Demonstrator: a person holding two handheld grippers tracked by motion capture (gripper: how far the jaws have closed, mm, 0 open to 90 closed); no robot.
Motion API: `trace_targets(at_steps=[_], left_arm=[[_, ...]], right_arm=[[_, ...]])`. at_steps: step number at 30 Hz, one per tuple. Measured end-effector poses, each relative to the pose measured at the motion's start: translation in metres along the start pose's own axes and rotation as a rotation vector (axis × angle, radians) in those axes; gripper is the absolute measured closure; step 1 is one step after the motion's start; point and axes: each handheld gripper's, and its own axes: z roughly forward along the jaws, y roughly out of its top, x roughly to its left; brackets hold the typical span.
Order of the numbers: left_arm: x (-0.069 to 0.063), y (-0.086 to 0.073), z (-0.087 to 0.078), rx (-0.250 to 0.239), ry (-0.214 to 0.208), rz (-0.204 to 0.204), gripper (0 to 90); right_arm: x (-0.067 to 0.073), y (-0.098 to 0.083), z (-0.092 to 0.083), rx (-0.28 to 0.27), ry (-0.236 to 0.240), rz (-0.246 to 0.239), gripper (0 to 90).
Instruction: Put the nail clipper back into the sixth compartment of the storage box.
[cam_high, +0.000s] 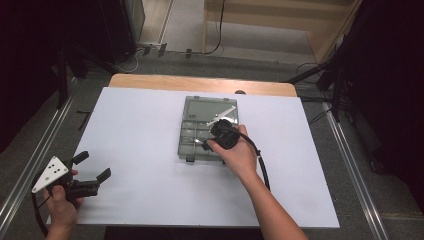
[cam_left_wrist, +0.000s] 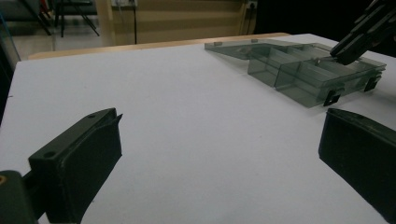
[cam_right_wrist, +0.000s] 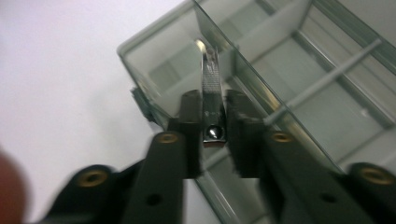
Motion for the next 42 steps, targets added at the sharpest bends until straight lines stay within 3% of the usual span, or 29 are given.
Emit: trace_targets(at_steps=[1, 8, 13, 17, 22, 42], left_arm=[[0.0, 0.0, 0.0, 0.0, 0.0, 0.0, 0.0], [0.0, 0.0, 0.0, -0.001, 0.0, 0.003, 0.0], [0.0, 0.0, 0.0, 0.001, 0.0, 0.005, 0.0], [0.0, 0.0, 0.0, 0.005, 0.0, 0.009, 0.0], [0.0, 0.0, 0.001, 0.004, 0.001, 0.008, 0.0], [-0.001, 0.0, 0.001, 0.009, 0.006, 0.012, 0.0]], right_arm=[[0.0, 0.0, -0.001, -0.011, 0.015, 0.0, 66.0], [0.002, -0.006, -0.012, -0.089, -0.021, 0.0, 35.4], [0.003, -0.014, -0.019, -0.126, -0.012, -0.002, 11.4], [0.003, -0.022, -0.026, -0.162, -0.012, 0.007, 0.9], [0.003, -0.034, -0.035, -0.211, -0.037, 0.009, 0.0], [0.002, -0.076, -0.066, -0.3, -0.073, 0.028, 0.0]])
